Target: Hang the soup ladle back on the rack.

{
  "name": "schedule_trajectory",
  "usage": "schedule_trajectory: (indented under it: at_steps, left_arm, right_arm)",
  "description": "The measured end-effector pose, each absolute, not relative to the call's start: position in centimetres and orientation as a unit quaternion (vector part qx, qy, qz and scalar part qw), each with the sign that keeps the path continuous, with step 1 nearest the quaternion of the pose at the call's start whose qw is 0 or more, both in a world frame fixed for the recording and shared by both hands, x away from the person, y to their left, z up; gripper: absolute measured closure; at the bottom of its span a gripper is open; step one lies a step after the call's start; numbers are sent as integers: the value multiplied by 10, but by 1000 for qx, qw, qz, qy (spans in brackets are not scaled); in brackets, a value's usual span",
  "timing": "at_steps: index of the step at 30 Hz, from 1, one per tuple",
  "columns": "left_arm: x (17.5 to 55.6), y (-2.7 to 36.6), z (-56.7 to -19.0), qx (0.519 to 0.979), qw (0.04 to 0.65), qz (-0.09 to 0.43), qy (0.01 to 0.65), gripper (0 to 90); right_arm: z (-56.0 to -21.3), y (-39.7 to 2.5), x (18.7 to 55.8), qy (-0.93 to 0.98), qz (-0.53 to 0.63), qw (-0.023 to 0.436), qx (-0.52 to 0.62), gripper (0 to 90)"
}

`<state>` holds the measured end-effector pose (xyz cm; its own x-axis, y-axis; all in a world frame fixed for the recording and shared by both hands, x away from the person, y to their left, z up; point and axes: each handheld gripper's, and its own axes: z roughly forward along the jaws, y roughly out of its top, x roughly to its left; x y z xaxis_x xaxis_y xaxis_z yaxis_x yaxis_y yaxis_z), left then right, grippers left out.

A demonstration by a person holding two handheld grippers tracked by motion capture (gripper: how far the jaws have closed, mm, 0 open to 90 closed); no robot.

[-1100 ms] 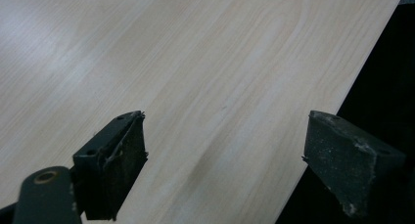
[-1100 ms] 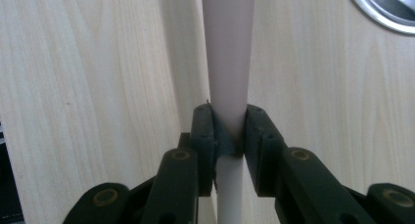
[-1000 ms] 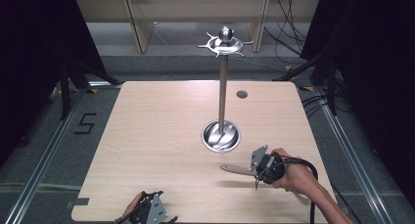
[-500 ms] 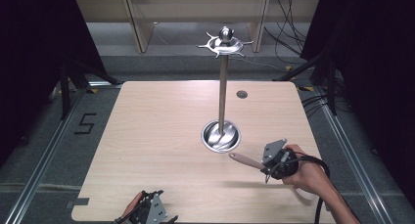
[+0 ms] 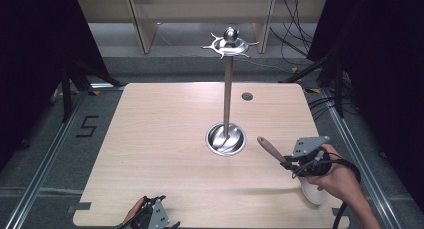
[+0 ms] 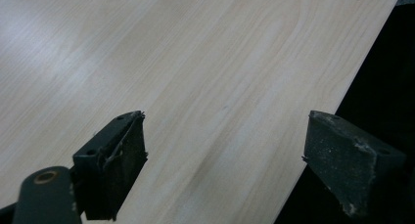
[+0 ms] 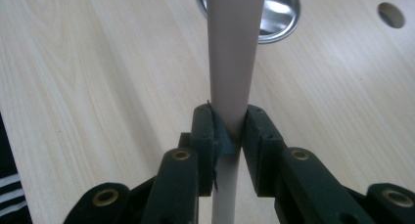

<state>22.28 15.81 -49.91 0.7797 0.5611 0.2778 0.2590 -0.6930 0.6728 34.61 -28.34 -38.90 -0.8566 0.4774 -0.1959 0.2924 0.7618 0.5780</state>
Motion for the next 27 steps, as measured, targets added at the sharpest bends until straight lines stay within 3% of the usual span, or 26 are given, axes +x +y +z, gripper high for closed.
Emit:
schedule_trajectory:
  at_steps: [27]
  left_arm:
    - [222,157,-501,891,313,236,228,149]
  right_arm:
    - [-367,-314,341,860,407,204,231,767]
